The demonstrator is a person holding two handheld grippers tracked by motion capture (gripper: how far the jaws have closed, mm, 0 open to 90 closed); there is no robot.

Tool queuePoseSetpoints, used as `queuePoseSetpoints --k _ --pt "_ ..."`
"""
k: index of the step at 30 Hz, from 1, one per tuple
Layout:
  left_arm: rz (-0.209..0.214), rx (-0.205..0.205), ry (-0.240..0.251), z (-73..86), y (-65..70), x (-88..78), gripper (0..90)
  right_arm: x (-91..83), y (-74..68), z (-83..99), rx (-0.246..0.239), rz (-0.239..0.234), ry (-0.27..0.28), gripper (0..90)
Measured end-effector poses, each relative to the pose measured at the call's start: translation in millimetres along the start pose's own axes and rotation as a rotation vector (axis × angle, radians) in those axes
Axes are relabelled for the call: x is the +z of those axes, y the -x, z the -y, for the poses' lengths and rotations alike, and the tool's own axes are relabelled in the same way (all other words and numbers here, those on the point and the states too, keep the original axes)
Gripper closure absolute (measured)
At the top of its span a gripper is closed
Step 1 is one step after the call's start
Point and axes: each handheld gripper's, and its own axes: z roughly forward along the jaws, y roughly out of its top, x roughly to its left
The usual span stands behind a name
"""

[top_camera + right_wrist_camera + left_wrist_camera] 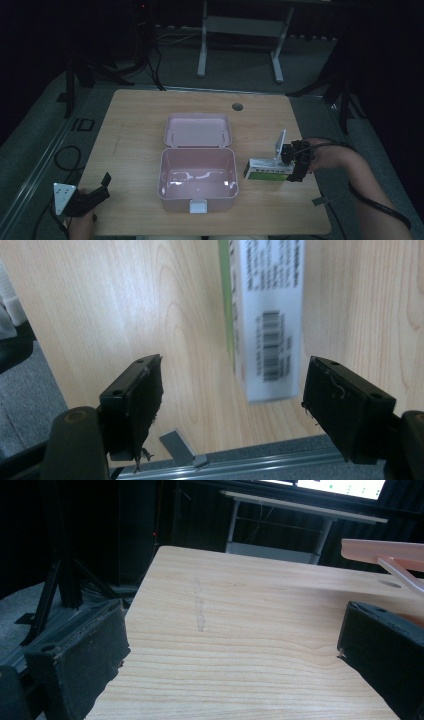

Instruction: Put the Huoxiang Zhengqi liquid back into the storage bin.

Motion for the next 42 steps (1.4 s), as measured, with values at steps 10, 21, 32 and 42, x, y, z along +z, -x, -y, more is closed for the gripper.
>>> queuePoseSetpoints --k 10,21,32,42 --pt "0.002 0.001 0.001 0.0 0.1 -0.2 0.3 5.6 14.4 -16.7 -0.025 0.008 0.020 28.9" --pt "0.006 0.002 0.001 0.1 -0.1 -0.4 0.3 27.1 18.2 -34.6 -0.057 -0.009 0.014 34.5" --pt "0.007 0.003 0.001 0.1 0.2 -0.3 0.3 38.8 20.2 -41.2 -0.085 -0.008 -0.013 49.3" --pt "0.007 0.004 0.000 0.1 0.3 -0.2 0.3 51.9 18.4 -44.1 -0.080 -0.035 -0.016 58.7"
